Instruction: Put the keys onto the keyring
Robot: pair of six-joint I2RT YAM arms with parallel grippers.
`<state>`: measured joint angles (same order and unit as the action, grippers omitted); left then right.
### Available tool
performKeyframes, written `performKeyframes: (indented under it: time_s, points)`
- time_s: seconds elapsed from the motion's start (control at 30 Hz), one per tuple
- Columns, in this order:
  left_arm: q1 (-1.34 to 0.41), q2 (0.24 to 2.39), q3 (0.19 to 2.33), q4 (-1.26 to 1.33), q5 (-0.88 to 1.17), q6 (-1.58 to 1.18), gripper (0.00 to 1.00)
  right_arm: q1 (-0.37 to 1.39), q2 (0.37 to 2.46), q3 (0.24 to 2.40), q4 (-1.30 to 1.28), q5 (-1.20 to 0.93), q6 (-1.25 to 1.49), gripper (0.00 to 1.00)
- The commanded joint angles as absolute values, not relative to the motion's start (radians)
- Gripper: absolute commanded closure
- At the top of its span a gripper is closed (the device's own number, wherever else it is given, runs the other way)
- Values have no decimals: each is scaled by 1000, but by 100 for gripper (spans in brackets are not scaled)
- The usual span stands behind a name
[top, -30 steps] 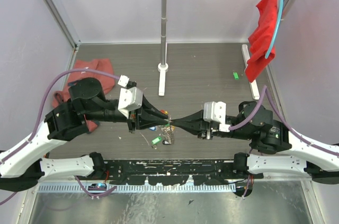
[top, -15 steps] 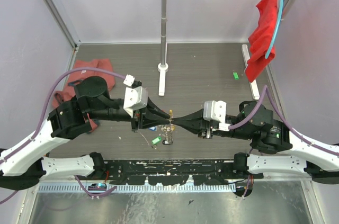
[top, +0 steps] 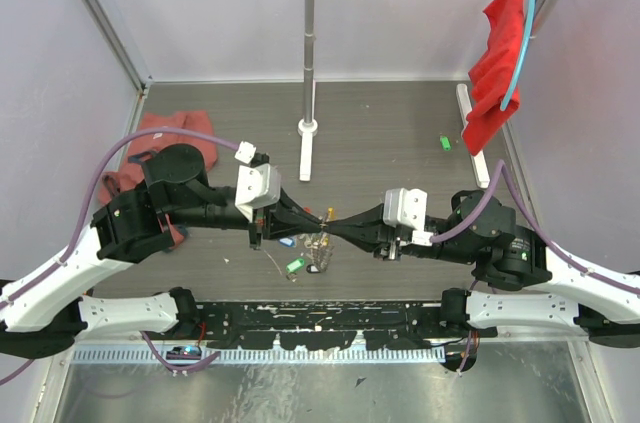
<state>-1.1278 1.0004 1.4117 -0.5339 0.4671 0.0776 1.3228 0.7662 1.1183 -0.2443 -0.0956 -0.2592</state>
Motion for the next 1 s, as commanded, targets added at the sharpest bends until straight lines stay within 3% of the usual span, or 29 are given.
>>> performKeyframes:
  time_s: [0.0, 0.13, 0.27, 0.57, 0.7, 0.87, 0.97]
  points:
    - [-1128, 999, 1432, -537, 391, 84, 100, 1325, 767, 1159, -187, -95, -256, 88]
    - [-1129, 976, 1400, -535, 293, 90, 100, 1325, 762, 1171, -232, -73, -247, 67]
    - [-1128, 953, 1367, -546, 231, 107, 100, 1325, 732, 1172, -283, -4, -218, 58]
    - [-1127, 934, 1328, -603, 169, 220, 100, 1325, 675, 1134, -406, 513, 37, 56]
    - [-1127, 897, 1295, -592, 176, 291, 100, 1325, 674, 1097, -496, 720, 177, 60]
    - [-1128, 871, 1260, -563, 175, 354, 100, 1284, 705, 1079, -549, 757, 273, 63]
    - [-1127, 877, 1257, -565, 167, 389, 100, 1125, 769, 1078, -571, 591, 290, 64]
